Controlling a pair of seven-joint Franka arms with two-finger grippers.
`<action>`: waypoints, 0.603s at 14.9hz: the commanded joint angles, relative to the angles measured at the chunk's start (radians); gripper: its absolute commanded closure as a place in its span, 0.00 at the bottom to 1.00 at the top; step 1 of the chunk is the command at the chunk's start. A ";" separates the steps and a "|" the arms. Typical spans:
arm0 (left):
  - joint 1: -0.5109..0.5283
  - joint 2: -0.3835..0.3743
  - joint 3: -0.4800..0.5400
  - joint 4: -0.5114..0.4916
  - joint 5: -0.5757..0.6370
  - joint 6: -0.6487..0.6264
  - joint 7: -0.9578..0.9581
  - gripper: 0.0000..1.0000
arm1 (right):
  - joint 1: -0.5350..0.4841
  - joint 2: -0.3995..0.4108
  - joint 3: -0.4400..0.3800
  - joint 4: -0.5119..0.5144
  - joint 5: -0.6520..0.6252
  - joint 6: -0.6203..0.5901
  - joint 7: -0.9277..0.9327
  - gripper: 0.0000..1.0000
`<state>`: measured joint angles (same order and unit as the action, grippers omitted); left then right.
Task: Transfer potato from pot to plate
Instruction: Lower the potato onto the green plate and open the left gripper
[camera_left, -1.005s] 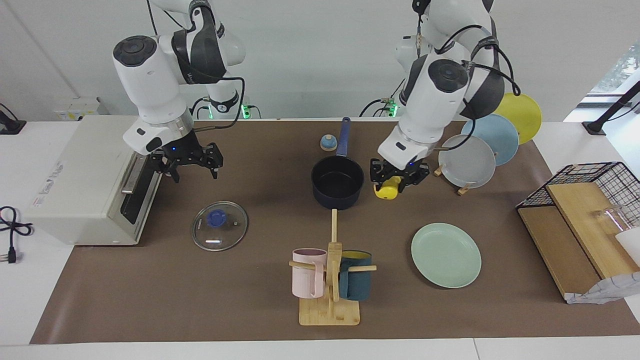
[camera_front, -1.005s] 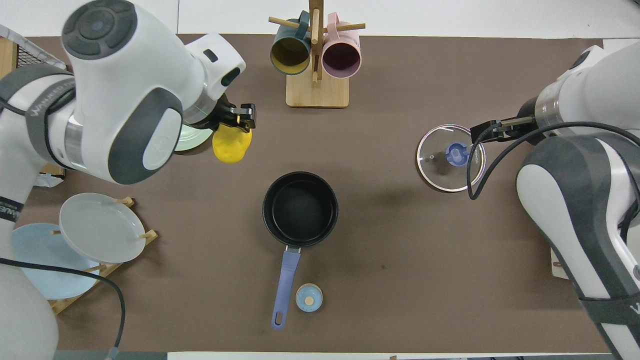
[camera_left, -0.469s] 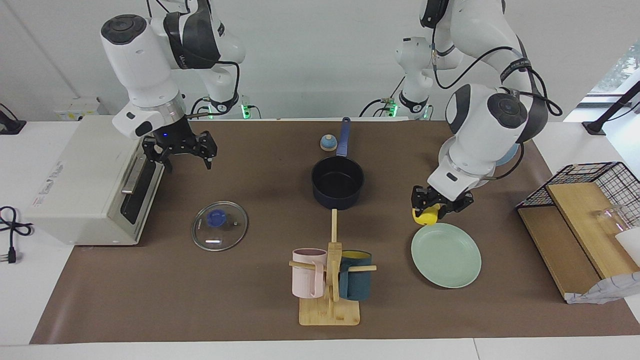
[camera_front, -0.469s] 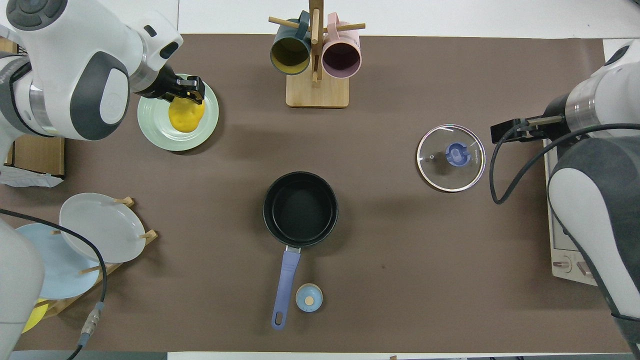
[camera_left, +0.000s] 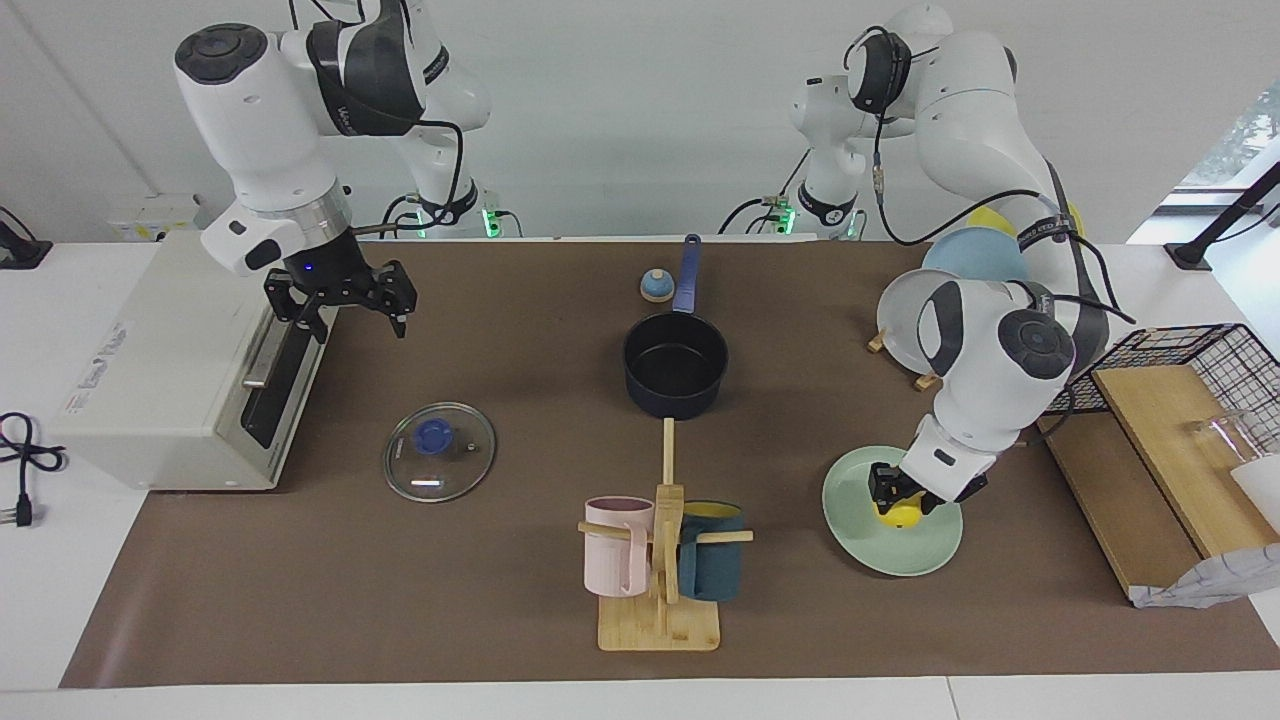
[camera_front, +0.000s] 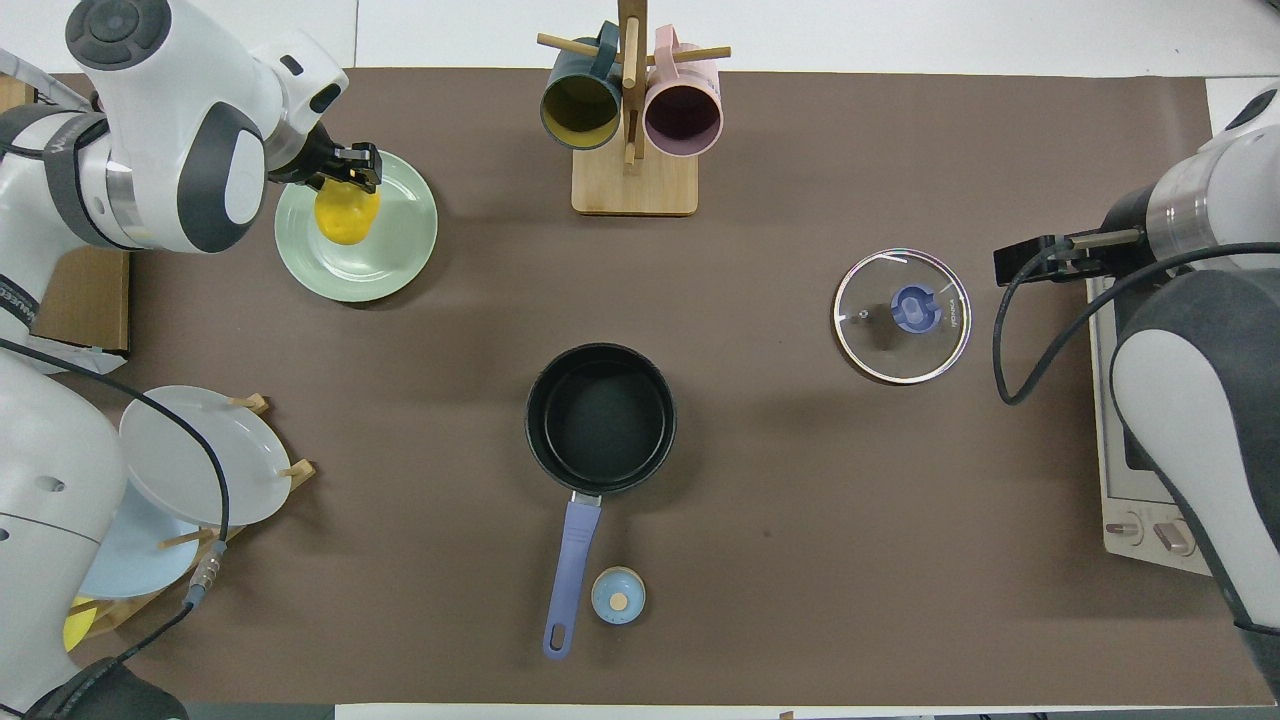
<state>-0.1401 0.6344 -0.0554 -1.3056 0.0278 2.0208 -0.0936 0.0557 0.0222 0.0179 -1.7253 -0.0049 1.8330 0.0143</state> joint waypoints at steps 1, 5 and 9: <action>-0.006 0.008 0.018 -0.027 0.030 0.047 -0.020 1.00 | -0.019 -0.001 0.010 0.007 0.028 -0.004 -0.034 0.00; -0.009 -0.013 0.035 -0.104 0.034 0.084 -0.081 1.00 | -0.019 -0.001 0.008 0.007 0.028 -0.001 -0.033 0.00; -0.019 -0.028 0.035 -0.136 0.032 0.091 -0.110 1.00 | -0.019 -0.001 0.008 0.007 0.028 -0.001 -0.033 0.00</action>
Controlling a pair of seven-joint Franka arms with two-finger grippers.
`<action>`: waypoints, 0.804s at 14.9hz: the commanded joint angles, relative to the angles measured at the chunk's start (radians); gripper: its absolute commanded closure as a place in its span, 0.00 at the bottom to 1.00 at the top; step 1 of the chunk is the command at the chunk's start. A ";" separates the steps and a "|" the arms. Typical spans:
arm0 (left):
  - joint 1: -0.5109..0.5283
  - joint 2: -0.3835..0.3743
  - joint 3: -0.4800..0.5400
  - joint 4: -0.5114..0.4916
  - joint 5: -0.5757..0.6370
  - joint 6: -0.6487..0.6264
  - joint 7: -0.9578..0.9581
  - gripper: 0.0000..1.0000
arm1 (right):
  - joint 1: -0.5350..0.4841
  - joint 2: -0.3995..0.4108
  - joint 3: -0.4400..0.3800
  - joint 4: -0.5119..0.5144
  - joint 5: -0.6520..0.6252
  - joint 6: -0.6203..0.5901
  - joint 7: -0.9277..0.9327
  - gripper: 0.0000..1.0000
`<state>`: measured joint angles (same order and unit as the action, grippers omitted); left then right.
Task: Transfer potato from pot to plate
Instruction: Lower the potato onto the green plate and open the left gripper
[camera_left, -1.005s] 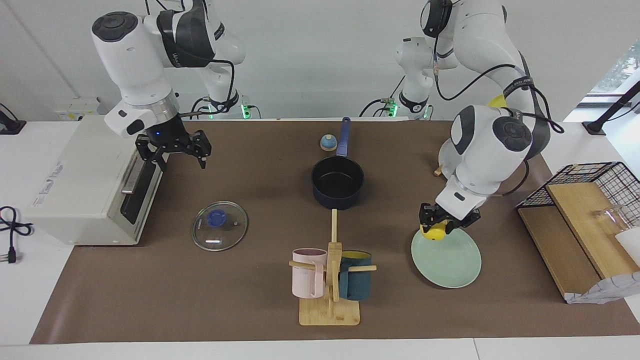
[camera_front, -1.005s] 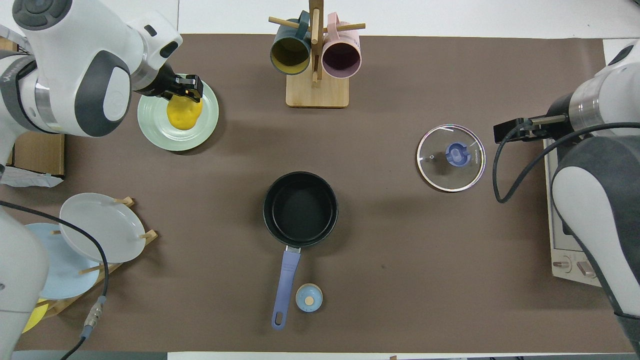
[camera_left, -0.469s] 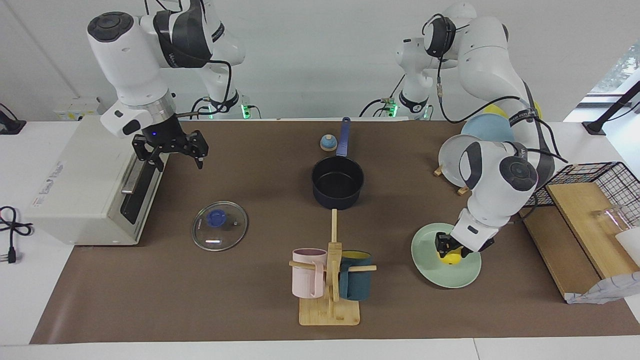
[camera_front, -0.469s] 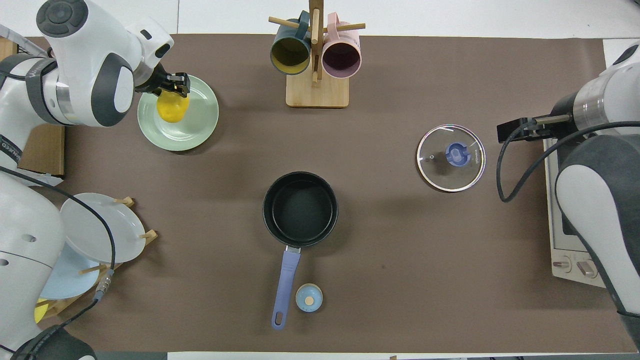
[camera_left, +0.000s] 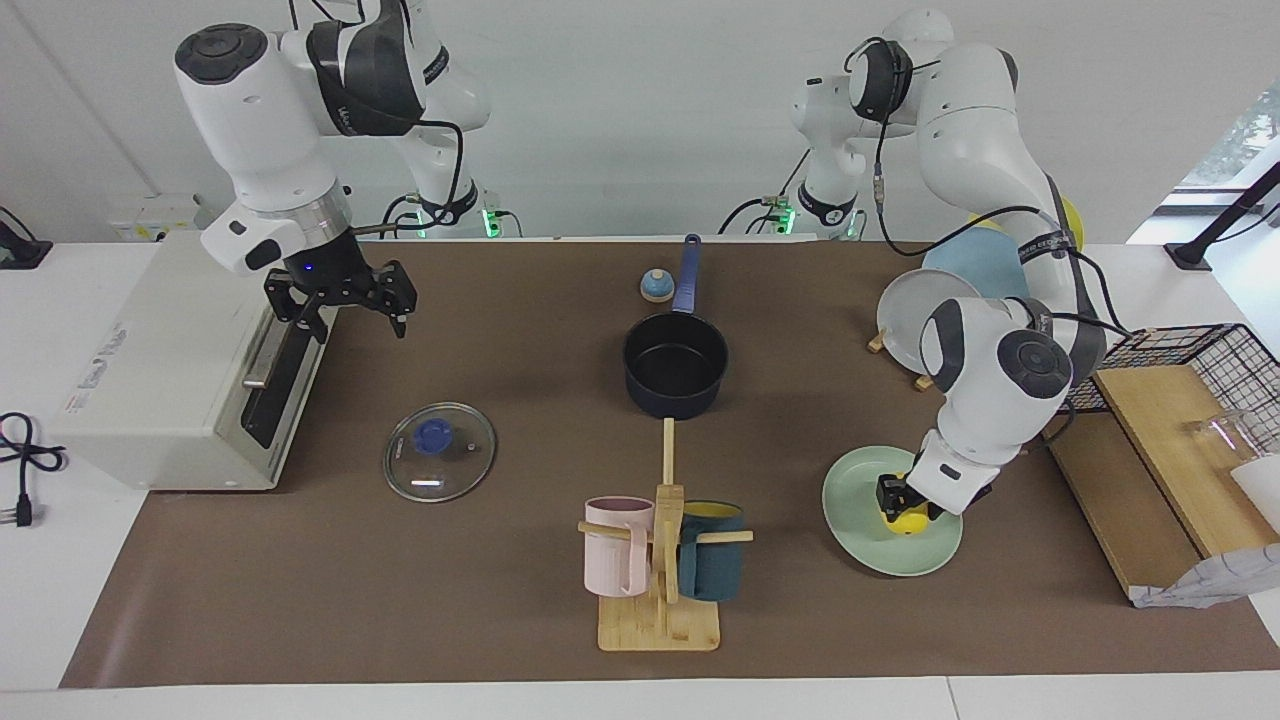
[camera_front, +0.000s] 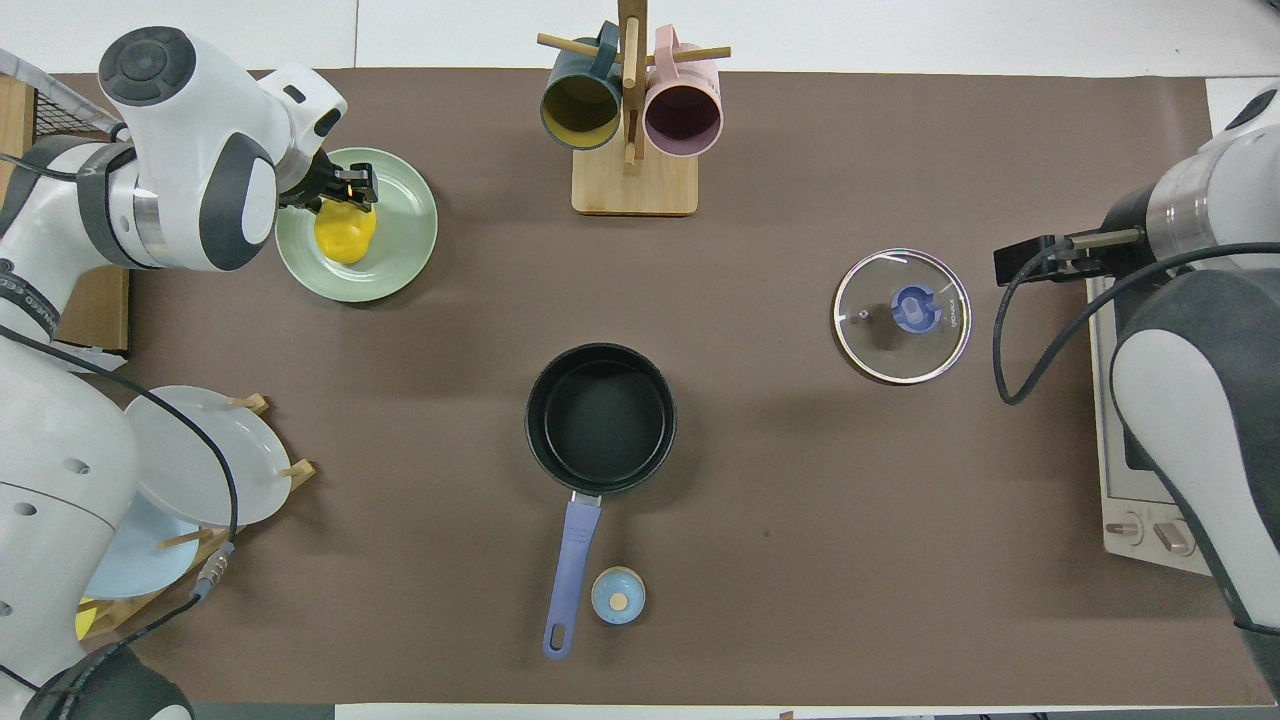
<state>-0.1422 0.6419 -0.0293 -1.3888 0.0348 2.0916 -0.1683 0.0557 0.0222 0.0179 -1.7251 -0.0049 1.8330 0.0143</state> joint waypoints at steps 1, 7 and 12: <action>-0.017 -0.037 0.009 -0.061 0.025 0.021 -0.036 1.00 | -0.019 -0.001 0.008 0.007 0.028 -0.001 -0.033 0.00; -0.019 -0.042 0.008 -0.036 0.062 -0.005 -0.020 0.00 | -0.019 -0.001 0.008 0.007 0.028 0.005 -0.033 0.00; -0.020 -0.059 0.003 0.036 0.059 -0.134 -0.019 0.00 | -0.033 -0.004 0.010 0.010 0.026 -0.007 -0.033 0.00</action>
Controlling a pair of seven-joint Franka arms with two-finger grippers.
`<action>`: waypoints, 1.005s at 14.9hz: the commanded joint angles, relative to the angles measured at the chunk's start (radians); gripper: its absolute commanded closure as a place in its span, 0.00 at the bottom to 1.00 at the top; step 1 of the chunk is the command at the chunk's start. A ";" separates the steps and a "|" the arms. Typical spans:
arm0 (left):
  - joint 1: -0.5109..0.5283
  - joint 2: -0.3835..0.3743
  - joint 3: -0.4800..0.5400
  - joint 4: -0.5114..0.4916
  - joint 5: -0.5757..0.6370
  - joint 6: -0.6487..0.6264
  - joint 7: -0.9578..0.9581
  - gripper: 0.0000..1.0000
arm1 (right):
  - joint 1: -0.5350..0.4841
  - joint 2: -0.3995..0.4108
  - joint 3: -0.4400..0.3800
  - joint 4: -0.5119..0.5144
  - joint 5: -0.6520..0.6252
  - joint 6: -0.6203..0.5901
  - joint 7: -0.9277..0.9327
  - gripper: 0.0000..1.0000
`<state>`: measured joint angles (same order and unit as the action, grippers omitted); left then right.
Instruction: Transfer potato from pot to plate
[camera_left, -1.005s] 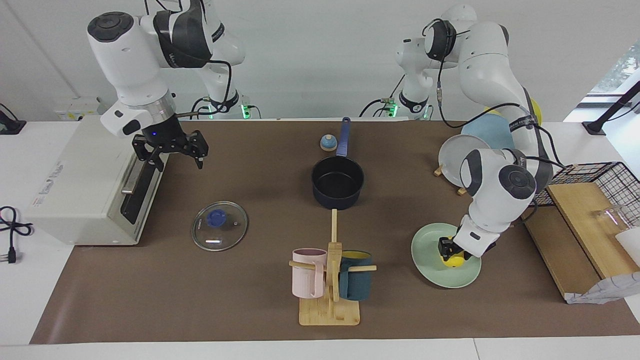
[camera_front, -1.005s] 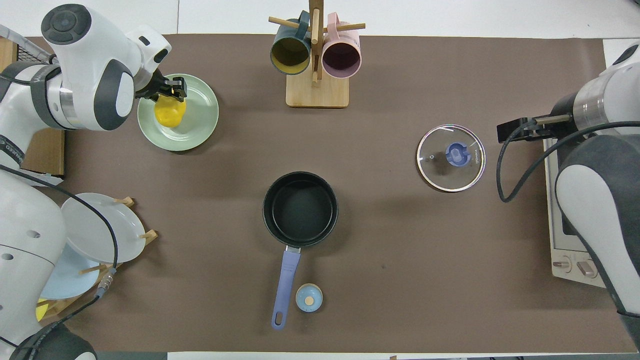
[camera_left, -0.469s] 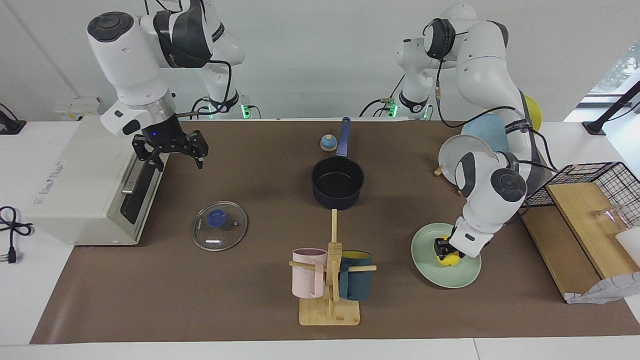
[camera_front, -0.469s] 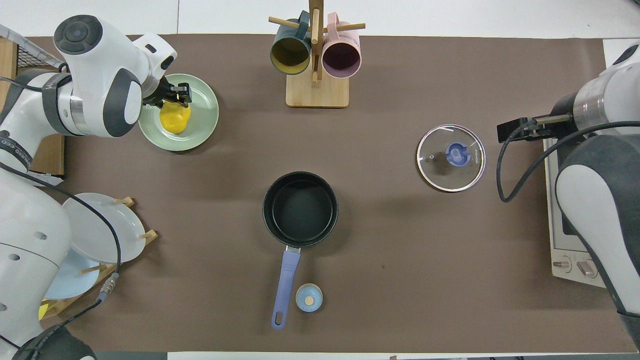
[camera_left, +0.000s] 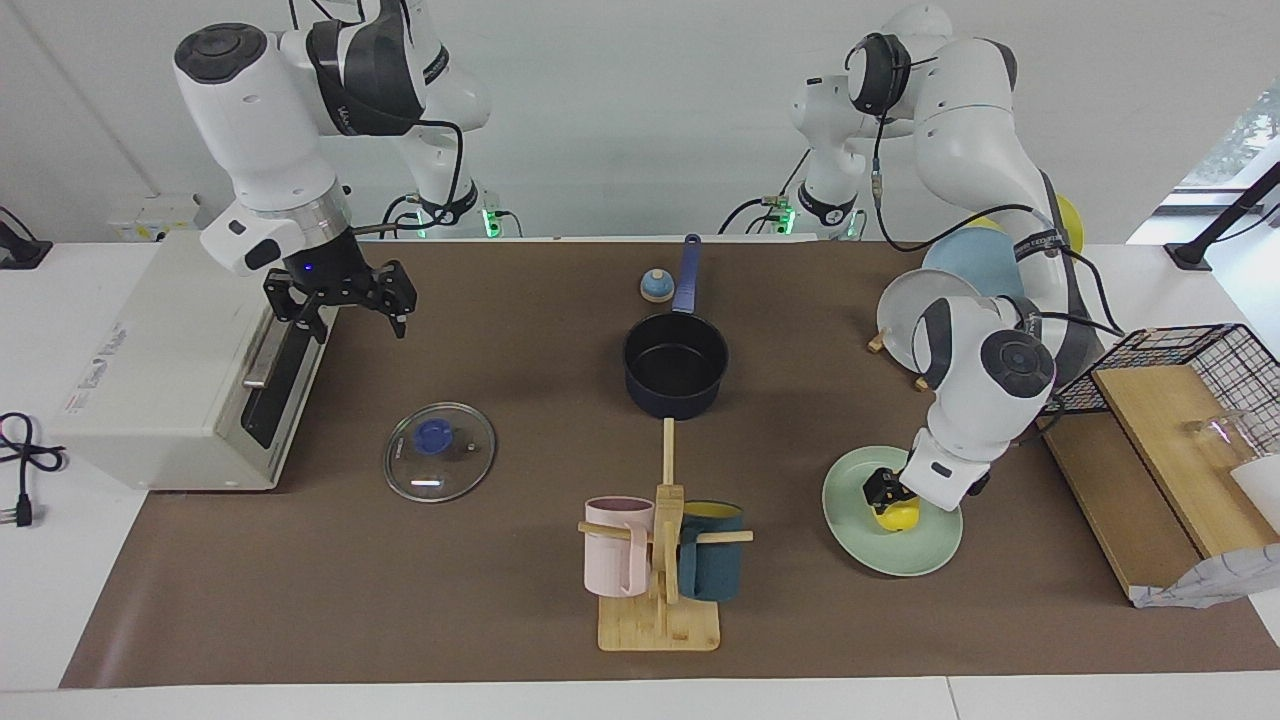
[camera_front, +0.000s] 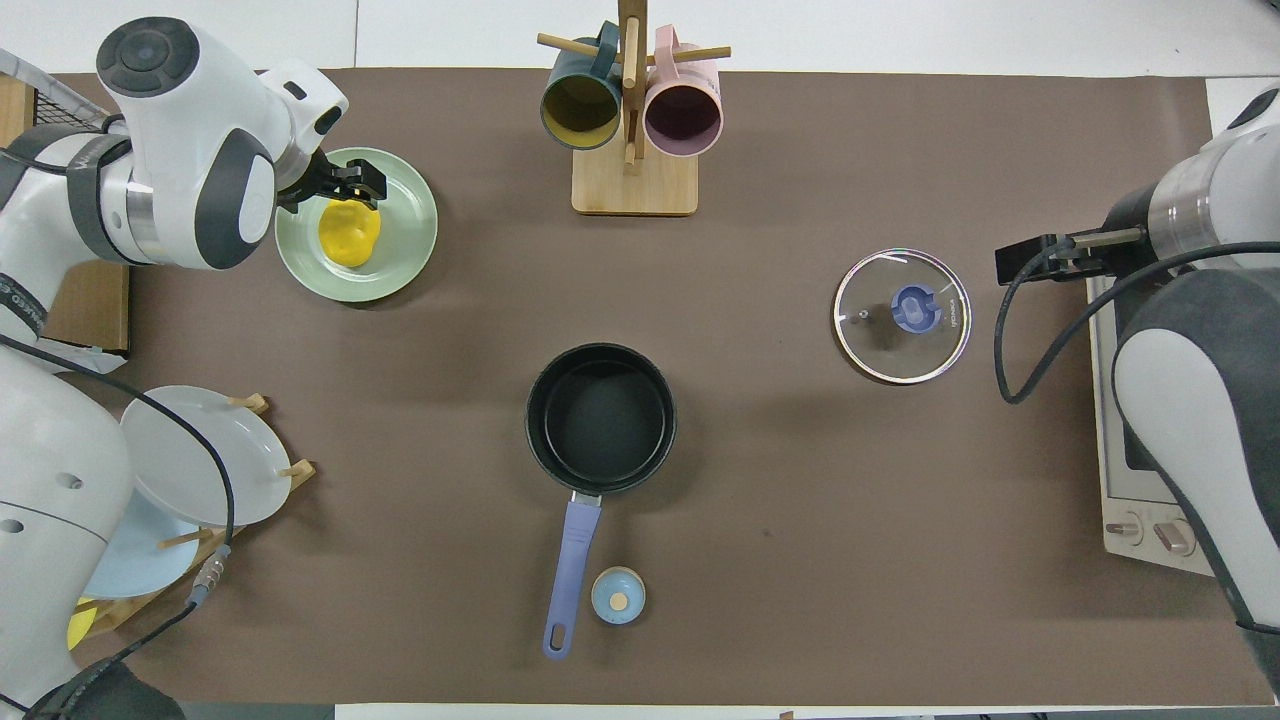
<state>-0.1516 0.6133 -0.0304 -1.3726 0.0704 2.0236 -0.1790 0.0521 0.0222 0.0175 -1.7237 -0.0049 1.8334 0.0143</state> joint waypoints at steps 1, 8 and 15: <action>-0.011 -0.041 0.001 0.026 0.022 -0.080 -0.008 0.00 | -0.031 -0.010 0.010 0.019 0.028 -0.016 -0.033 0.00; -0.014 -0.188 -0.017 0.024 0.017 -0.132 0.006 0.00 | -0.054 -0.060 0.006 0.075 0.028 -0.209 -0.034 0.00; -0.008 -0.303 -0.014 0.030 0.003 -0.275 0.052 0.00 | -0.149 -0.074 0.011 0.082 0.065 -0.218 0.011 0.00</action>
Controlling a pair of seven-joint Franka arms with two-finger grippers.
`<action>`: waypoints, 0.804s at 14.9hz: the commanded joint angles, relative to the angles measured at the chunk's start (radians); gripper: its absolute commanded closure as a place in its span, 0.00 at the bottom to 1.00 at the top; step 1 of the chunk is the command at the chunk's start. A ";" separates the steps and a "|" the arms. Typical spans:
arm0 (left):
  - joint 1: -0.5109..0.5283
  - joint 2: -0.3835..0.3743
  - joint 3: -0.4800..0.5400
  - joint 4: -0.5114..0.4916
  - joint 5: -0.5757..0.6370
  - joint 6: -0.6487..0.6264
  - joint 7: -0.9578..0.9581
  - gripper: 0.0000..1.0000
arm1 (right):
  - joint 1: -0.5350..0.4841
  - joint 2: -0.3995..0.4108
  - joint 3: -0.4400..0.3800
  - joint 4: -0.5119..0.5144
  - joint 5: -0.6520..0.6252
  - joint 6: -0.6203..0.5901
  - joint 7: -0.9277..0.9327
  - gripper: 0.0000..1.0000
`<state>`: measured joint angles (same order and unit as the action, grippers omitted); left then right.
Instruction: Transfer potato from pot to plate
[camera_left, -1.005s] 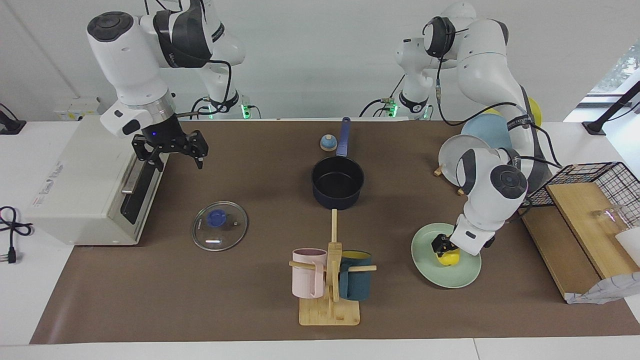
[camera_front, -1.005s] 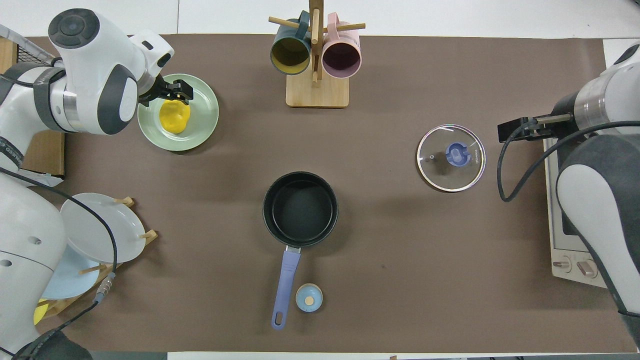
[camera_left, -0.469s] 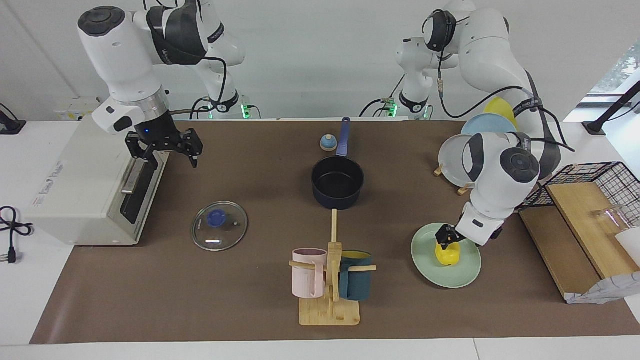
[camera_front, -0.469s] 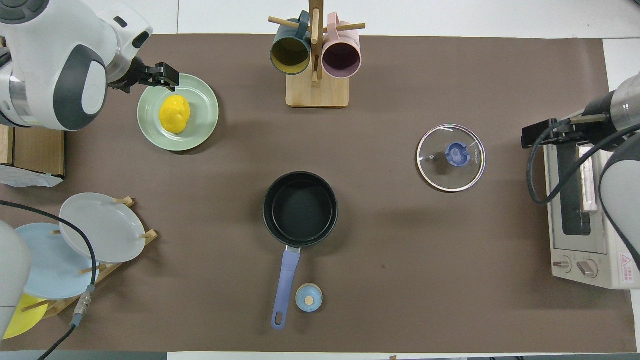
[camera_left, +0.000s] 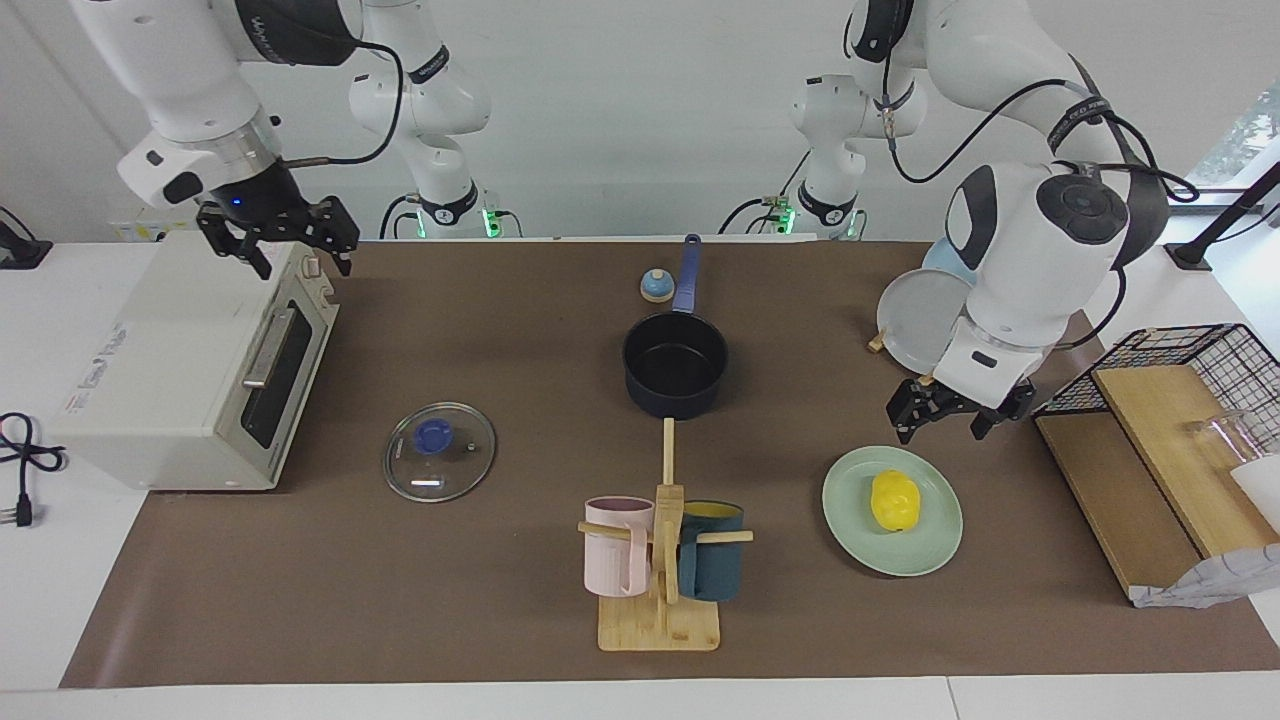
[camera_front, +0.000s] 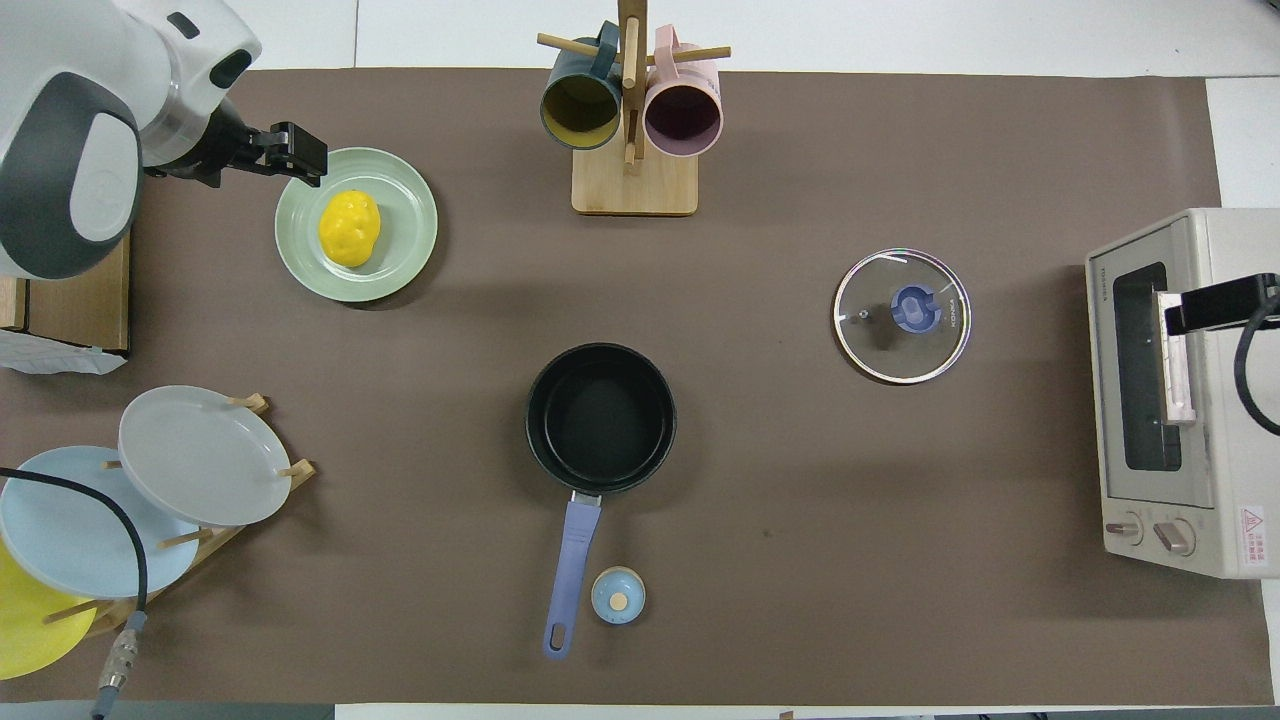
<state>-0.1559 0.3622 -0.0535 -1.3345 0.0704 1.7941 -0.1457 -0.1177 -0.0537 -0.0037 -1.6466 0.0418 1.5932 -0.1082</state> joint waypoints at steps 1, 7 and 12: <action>-0.002 -0.063 0.011 -0.002 -0.003 -0.076 0.021 0.00 | 0.042 0.009 0.039 0.028 0.009 0.014 0.162 0.00; 0.001 -0.062 0.011 0.147 -0.004 -0.252 0.081 0.00 | 0.075 0.113 0.048 0.209 -0.033 -0.087 0.153 0.00; 0.002 -0.083 0.012 0.146 -0.012 -0.277 0.081 0.00 | 0.075 0.110 0.047 0.206 -0.017 -0.088 0.137 0.00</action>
<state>-0.1524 0.2870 -0.0501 -1.2077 0.0696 1.5628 -0.0832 -0.0372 0.0453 0.0392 -1.4707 0.0275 1.5288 0.0402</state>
